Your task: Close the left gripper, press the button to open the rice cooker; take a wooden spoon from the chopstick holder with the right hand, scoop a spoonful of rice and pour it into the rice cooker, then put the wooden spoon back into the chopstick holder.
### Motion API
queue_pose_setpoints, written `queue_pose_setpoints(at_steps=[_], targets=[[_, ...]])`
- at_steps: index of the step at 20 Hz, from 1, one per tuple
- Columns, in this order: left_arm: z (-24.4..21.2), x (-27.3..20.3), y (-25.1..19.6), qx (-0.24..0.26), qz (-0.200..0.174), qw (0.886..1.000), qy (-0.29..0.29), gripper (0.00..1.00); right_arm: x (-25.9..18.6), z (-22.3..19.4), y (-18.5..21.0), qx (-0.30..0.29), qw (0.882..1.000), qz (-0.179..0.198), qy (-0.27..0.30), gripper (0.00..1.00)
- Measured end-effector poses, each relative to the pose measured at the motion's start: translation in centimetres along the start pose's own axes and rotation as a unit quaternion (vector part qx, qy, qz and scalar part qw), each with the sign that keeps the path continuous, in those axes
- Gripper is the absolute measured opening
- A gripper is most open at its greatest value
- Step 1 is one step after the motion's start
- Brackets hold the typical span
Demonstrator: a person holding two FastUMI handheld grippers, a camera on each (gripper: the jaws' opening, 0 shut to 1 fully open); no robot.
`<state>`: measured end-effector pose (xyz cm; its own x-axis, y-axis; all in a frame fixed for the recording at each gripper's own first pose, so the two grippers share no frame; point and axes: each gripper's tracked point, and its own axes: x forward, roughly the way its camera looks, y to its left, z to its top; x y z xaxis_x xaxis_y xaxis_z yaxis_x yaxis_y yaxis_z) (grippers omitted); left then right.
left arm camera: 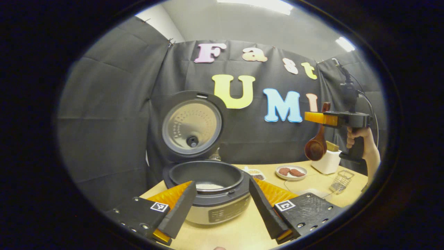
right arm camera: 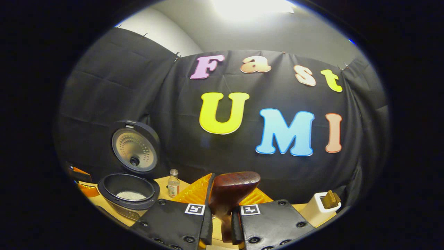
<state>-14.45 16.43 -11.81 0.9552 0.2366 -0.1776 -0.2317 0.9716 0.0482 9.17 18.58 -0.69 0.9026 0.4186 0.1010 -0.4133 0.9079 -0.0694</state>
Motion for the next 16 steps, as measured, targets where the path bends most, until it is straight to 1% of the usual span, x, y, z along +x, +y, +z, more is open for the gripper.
queue_pose_setpoints(at_steps=[3, 4, 6, 7, 8, 11, 12, 16], targets=[[1.0, 0.3, -2.9, -0.015, -0.023, 1.000, -0.015, 0.95, -2.7, -0.7, -5.8, 0.036, 0.998, -0.042, 0.011, 0.22], [1.1, 0.6, -3.9, -0.020, -0.031, 0.999, -0.019, 0.95, -3.6, -0.9, -7.6, 0.038, 0.998, -0.057, 0.013, 0.22], [1.4, 1.1, -5.5, -0.030, -0.043, 0.998, -0.024, 0.94, -5.5, -1.9, -10.9, 0.038, 0.996, -0.081, 0.027, 0.25], [1.3, 1.4, -6.2, -0.033, -0.047, 0.998, -0.024, 0.95, -6.1, -2.4, -12.2, 0.044, 0.994, -0.092, 0.036, 0.23], [1.2, 1.7, -6.7, -0.036, -0.050, 0.998, -0.023, 0.95, -6.8, -2.9, -13.5, 0.055, 0.993, -0.100, 0.042, 0.23], [0.8, 2.4, -8.0, -0.045, -0.055, 0.997, -0.019, 0.95, -8.8, -4.7, -16.4, 0.087, 0.987, -0.120, 0.054, 0.23], [0.8, 2.7, -8.3, -0.047, -0.056, 0.997, -0.017, 0.95, -9.4, -5.5, -17.3, 0.095, 0.986, -0.126, 0.060, 0.22], [1.0, 3.0, -8.7, -0.048, -0.048, 0.998, -0.019, 0.95, -10.8, -9.7, -19.0, 0.131, 0.977, -0.143, 0.093, 0.22]])
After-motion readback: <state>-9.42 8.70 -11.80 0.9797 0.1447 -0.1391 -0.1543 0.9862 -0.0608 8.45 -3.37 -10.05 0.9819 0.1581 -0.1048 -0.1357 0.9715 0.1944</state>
